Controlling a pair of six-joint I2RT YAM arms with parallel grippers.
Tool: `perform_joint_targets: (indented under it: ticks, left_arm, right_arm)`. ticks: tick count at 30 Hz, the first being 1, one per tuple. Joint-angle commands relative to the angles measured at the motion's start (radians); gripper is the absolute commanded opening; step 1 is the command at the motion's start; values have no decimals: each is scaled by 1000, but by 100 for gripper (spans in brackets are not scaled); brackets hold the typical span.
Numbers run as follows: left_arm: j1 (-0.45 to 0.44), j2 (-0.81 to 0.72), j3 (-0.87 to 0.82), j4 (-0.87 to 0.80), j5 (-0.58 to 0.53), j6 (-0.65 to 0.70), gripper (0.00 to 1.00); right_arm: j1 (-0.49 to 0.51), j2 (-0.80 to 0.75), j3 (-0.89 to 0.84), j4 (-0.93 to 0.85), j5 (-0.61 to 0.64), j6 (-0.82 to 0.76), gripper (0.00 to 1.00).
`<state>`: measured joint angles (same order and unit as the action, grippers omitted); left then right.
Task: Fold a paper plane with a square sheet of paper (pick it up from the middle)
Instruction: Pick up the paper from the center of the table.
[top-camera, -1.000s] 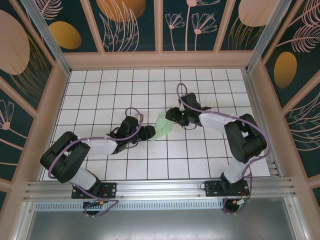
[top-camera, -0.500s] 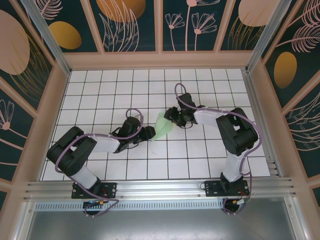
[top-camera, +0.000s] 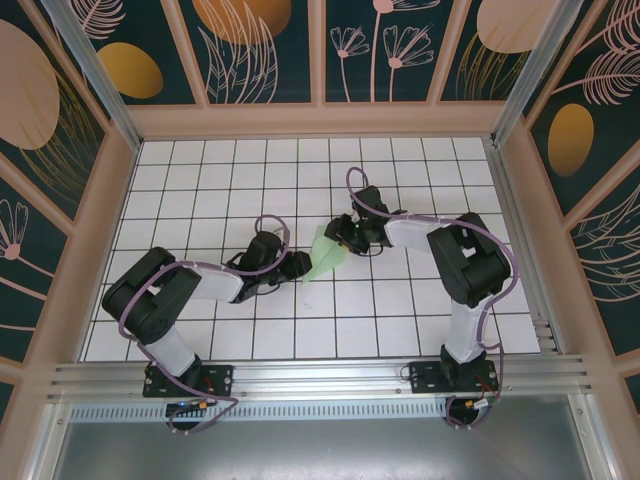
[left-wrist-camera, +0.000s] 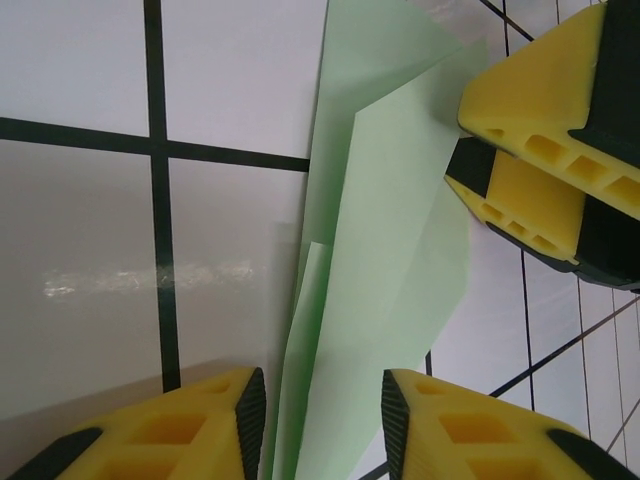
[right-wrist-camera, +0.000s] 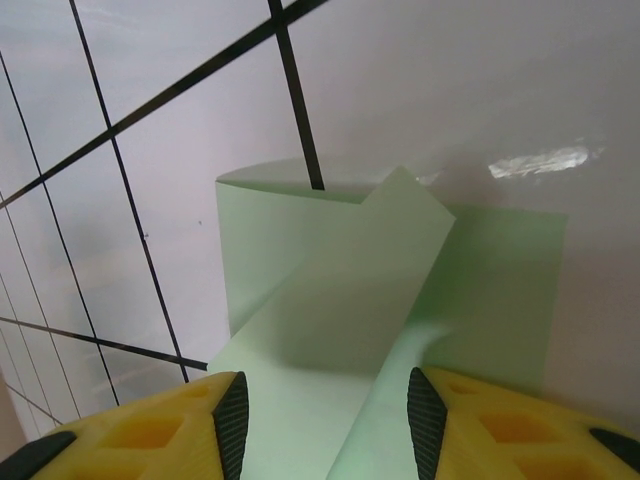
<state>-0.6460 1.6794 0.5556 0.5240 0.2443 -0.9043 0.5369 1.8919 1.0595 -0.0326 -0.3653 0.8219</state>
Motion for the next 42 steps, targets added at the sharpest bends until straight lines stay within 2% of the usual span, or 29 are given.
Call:
perform_joint_targets:
  ticks: [1,15,20,26,28,32,37,42]
  left_arm:
    - [-1,28,20,13,47,-7,36]
    - [3,29,15,14,48,-24,38]
    - [15,6,-4,33,55,-37,40]
    - [38,-55,-32,47,75,-47,47]
    - [49,-83,-44,53,86,-58,52]
    - [80,-138,-90,125,150,-100,65]
    - [93,-249,-121,244,246,-138,84]
    - [92,-352,-138,294,267,-164,93]
  right_arm:
    - [5,14,33,27,-36,9,47]
    - [28,32,20,92,-142,-19,36]
    - [40,27,-2,121,-153,-44,26]
    - [42,1,-29,149,-133,-66,3]
    - [40,-26,-42,174,-141,-76,0]
    - [33,-124,-77,241,-198,-108,0]
    - [15,-215,-99,296,-380,-155,0]
    - [-36,-308,-110,320,-482,-170,0]
